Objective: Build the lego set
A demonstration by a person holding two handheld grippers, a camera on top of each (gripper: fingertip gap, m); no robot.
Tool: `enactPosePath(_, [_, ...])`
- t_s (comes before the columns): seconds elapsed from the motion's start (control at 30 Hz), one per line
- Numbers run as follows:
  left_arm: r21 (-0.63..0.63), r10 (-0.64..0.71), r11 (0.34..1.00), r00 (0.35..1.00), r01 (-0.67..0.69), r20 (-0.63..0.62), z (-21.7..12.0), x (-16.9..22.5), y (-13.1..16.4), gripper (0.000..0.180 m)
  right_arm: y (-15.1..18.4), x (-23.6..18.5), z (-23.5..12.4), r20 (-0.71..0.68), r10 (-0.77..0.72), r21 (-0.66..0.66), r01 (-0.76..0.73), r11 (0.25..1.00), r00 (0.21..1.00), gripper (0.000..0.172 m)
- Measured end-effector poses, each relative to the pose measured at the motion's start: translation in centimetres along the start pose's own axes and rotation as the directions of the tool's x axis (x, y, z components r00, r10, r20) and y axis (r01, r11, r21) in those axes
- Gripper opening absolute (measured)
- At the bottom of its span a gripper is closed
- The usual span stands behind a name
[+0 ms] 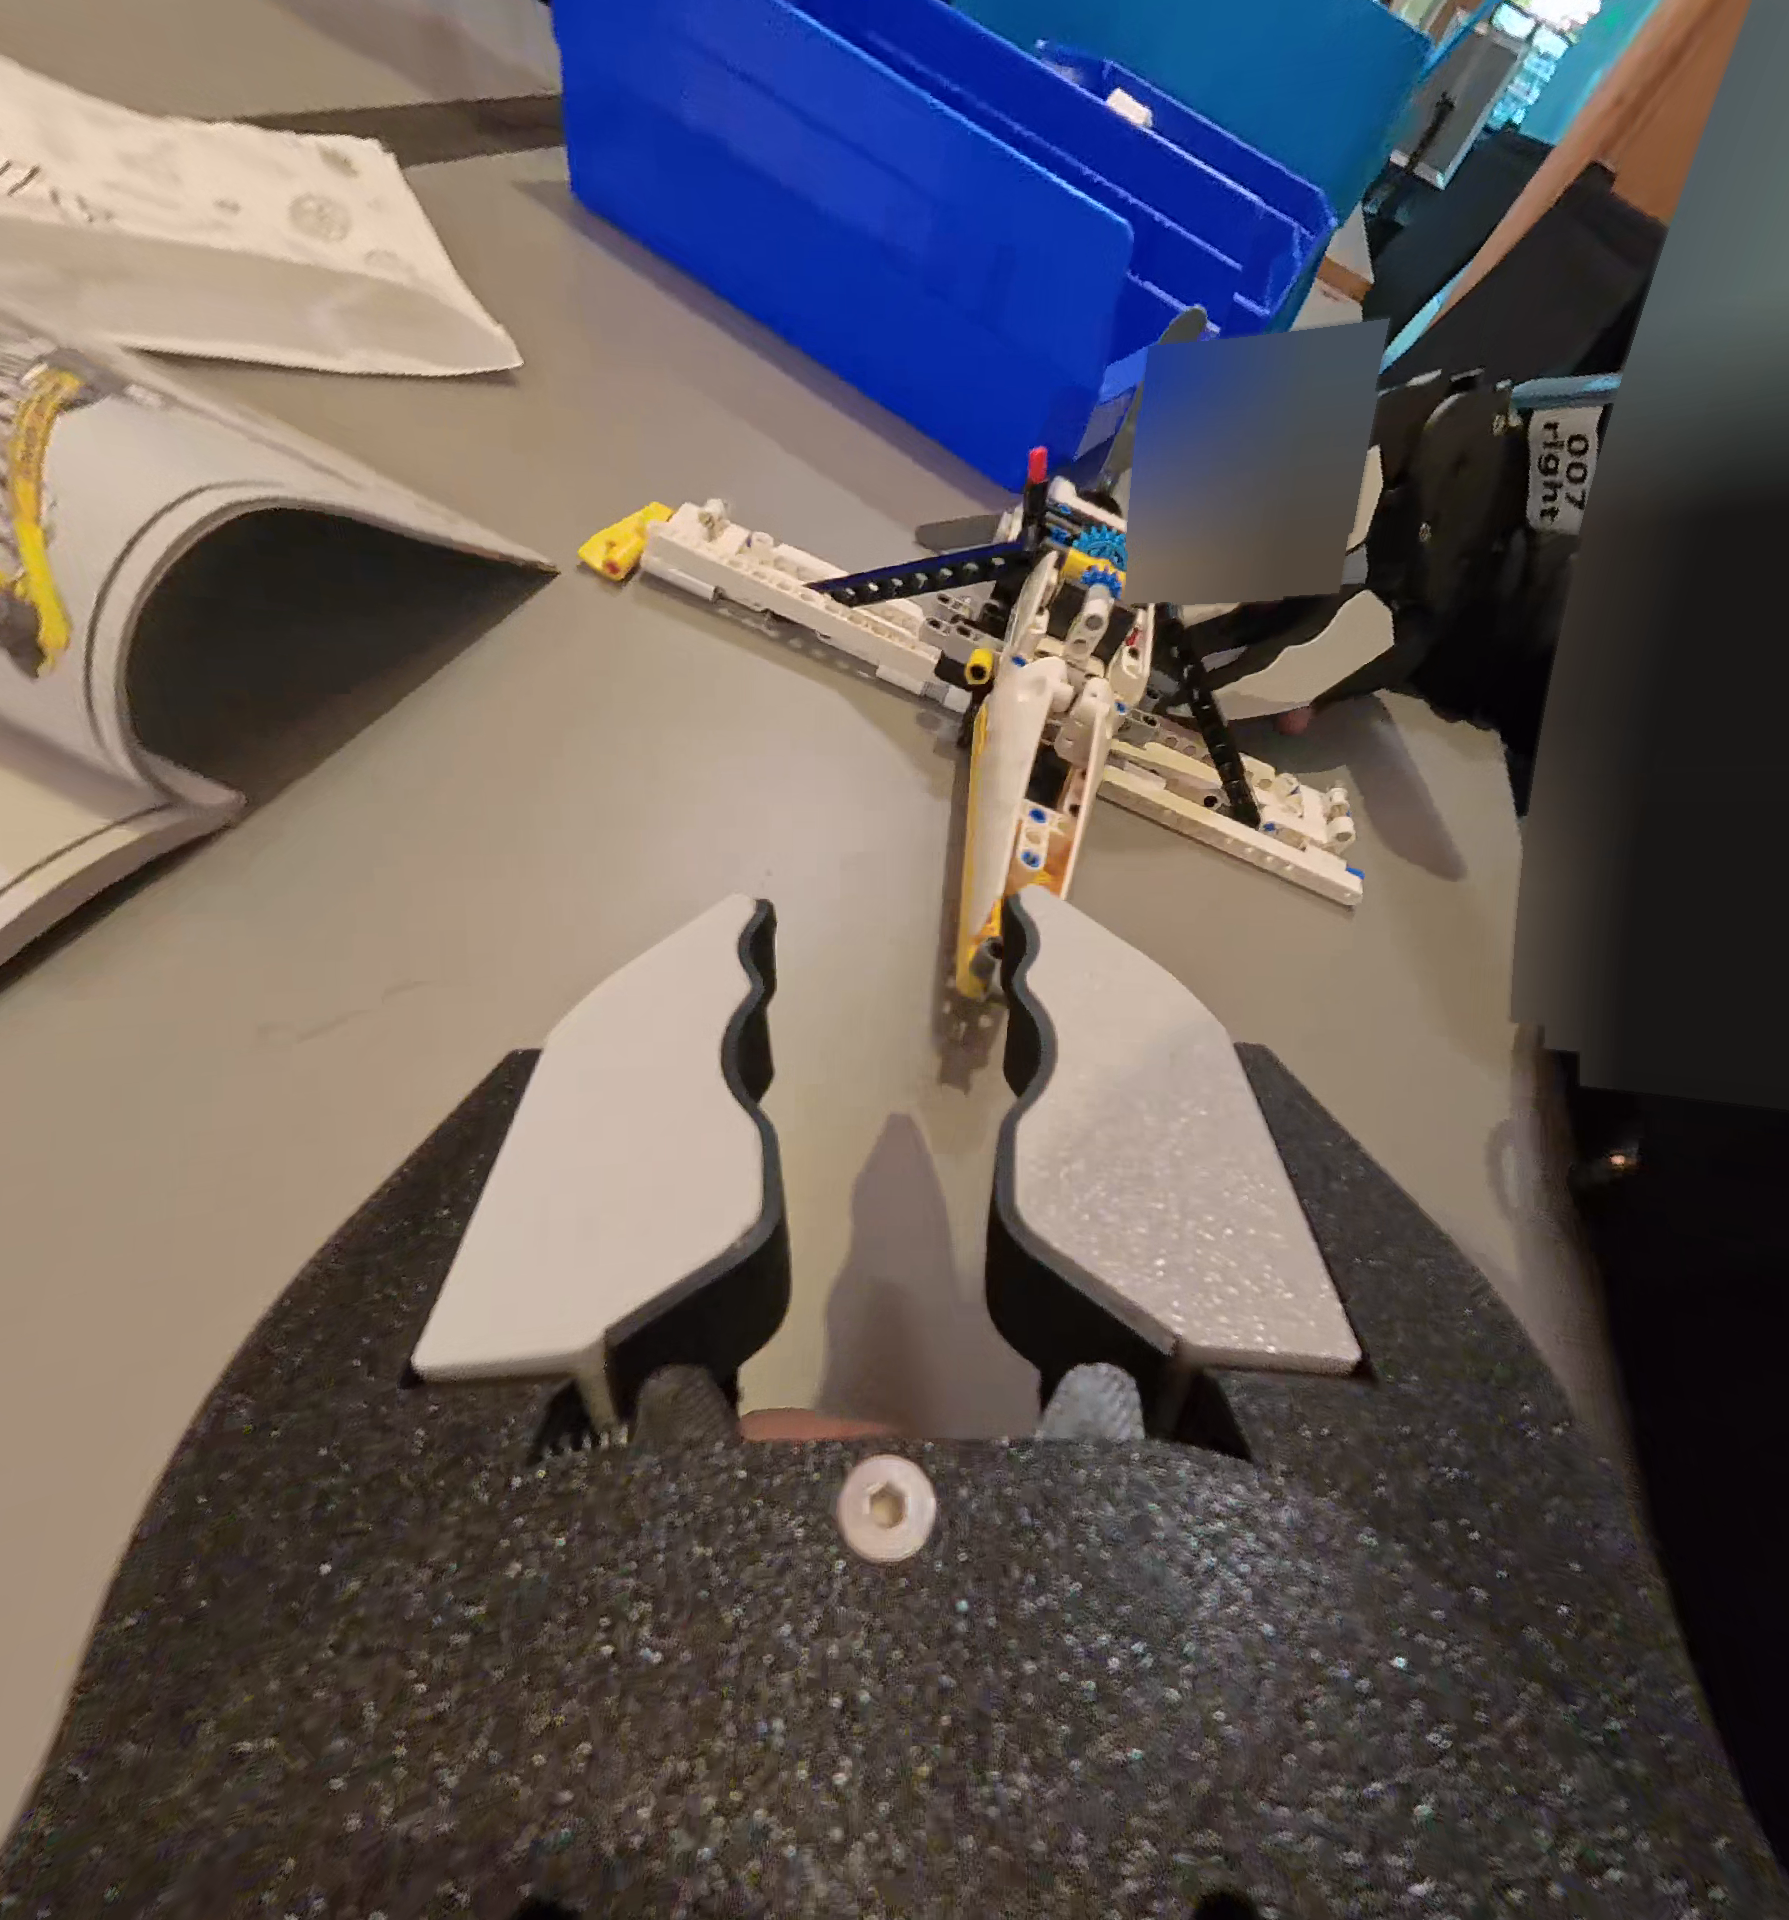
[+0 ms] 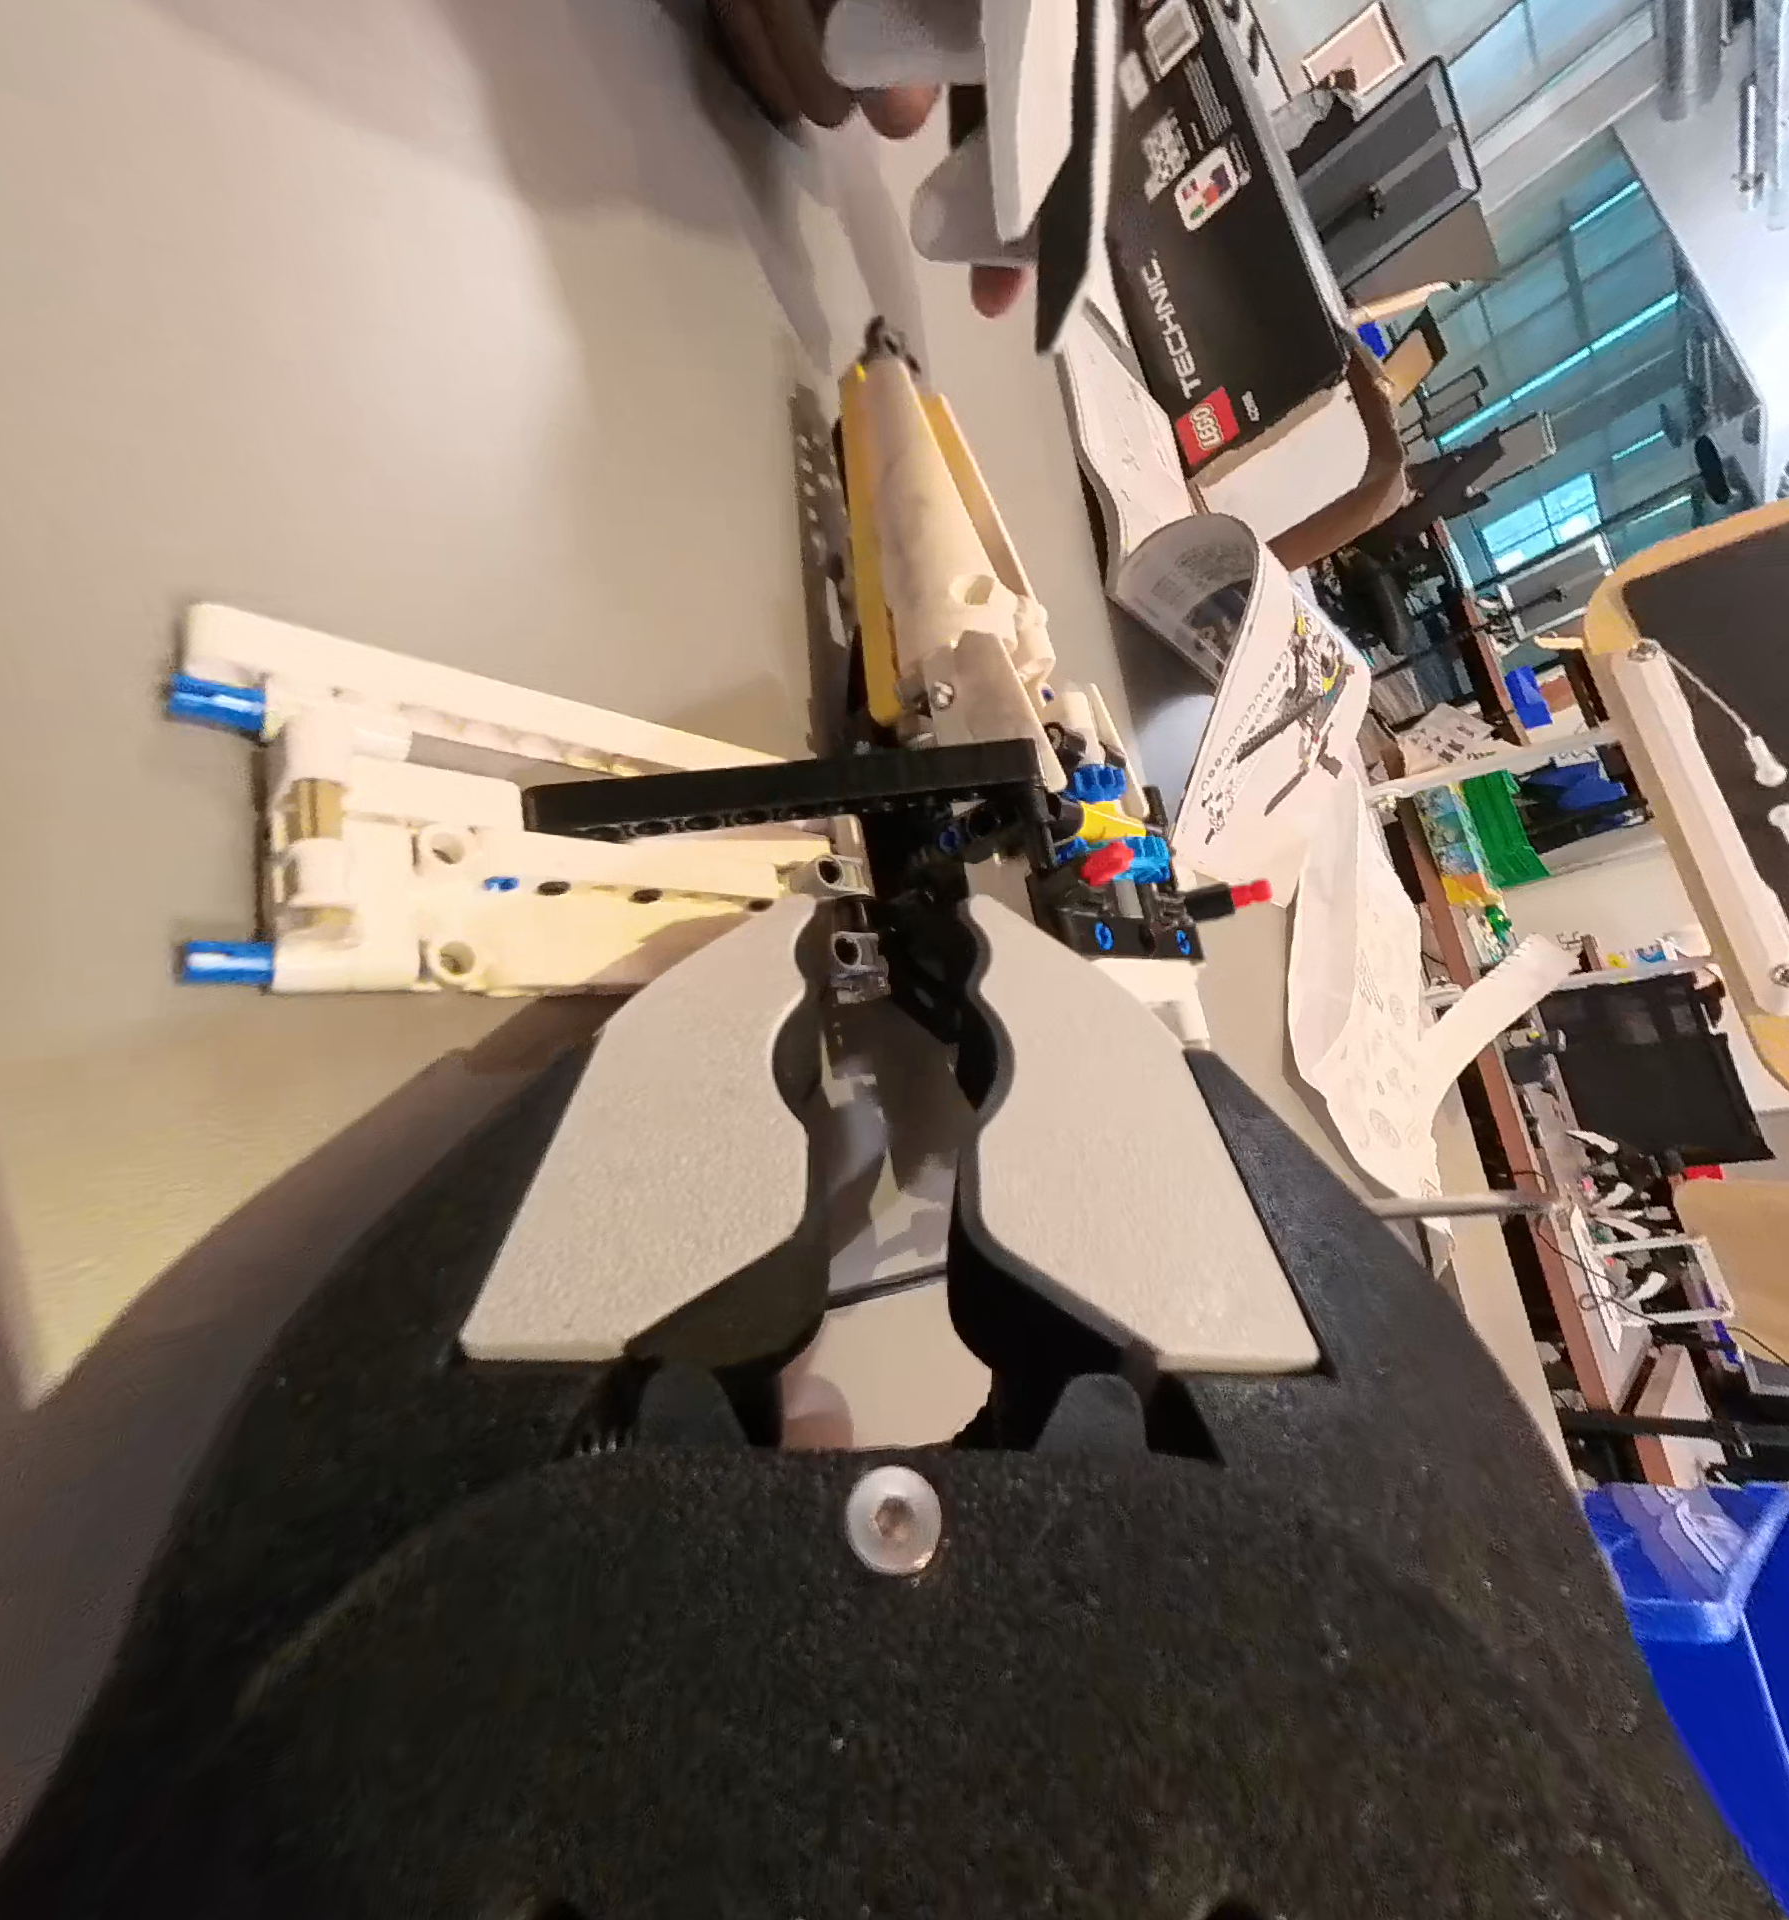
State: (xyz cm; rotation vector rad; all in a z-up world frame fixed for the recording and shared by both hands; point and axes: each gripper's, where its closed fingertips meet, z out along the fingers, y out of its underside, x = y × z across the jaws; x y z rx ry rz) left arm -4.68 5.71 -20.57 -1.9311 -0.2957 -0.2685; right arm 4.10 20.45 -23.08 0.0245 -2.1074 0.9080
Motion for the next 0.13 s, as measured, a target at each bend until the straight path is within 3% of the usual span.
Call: enactPosePath(0.13, [-0.005, -0.085, 0.996, 0.996, 0.085, 0.000, -0.93, -0.67, 0.37, 0.041, 0.49, 0.46, 0.11, -0.011, 0.017, -0.018, -0.017, 1.000, 1.000, 0.021])
